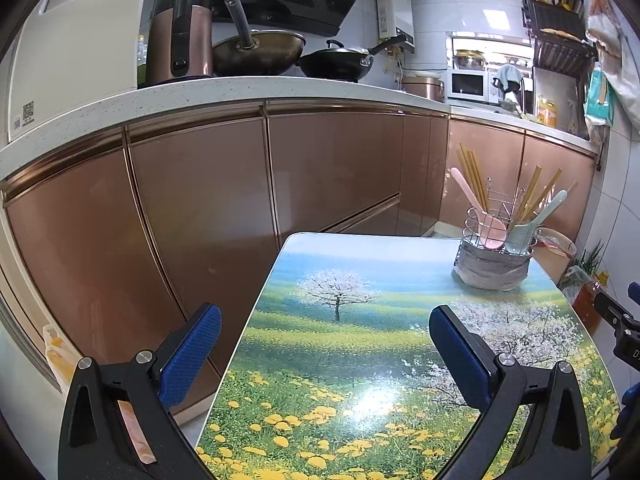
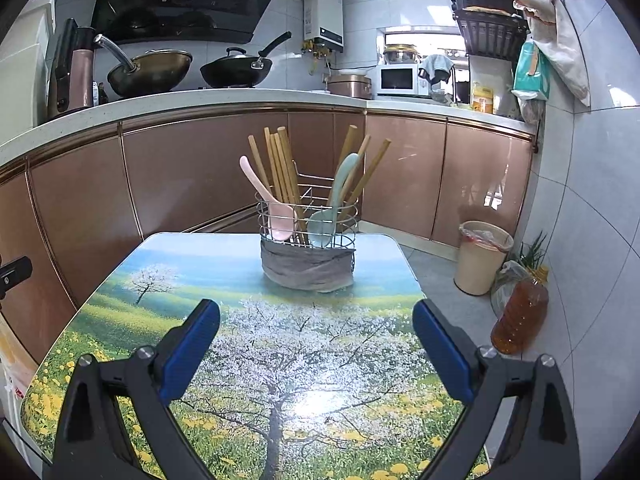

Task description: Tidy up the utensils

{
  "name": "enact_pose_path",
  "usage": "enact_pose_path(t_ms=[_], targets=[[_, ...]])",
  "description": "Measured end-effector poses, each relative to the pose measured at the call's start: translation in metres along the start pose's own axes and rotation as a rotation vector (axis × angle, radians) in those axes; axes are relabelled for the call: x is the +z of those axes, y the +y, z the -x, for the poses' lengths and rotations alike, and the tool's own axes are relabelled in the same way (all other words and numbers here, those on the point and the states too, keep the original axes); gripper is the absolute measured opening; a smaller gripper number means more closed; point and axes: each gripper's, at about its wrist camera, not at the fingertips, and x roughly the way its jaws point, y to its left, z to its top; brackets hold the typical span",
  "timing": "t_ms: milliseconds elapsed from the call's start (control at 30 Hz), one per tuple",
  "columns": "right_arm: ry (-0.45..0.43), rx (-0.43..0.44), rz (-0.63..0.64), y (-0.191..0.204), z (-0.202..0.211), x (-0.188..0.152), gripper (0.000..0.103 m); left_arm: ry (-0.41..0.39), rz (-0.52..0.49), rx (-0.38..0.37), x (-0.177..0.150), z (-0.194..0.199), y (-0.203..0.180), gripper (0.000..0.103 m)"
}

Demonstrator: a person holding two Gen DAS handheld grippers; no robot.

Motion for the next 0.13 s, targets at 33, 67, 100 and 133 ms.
enact_pose_path(t_ms=[33, 67, 100, 133], targets=[[-0.001, 0.0, 0.002, -0.0003, 0.0009, -0.0001, 0.098, 0.0, 0.001, -0.001, 0.0, -0.0001, -0.0005, 0.102], [-0.003, 0.0, 0.003, -0.0003, 0.0014, 0.0001, 0.098, -0.001, 0.004, -0.003, 0.0003, 0.0004, -0.0008, 0.102], [-0.005, -0.002, 0.004, -0.0004, 0.0023, 0.0002, 0.098, -0.003, 0.006, -0.005, 0.0005, 0.0008, -0.0007, 0.102], [-0.007, -0.003, 0.005, -0.001, 0.0028, 0.0005, 0.098, -0.006, 0.009, -0.008, 0.0009, 0.0016, -0.0004, 0.102]])
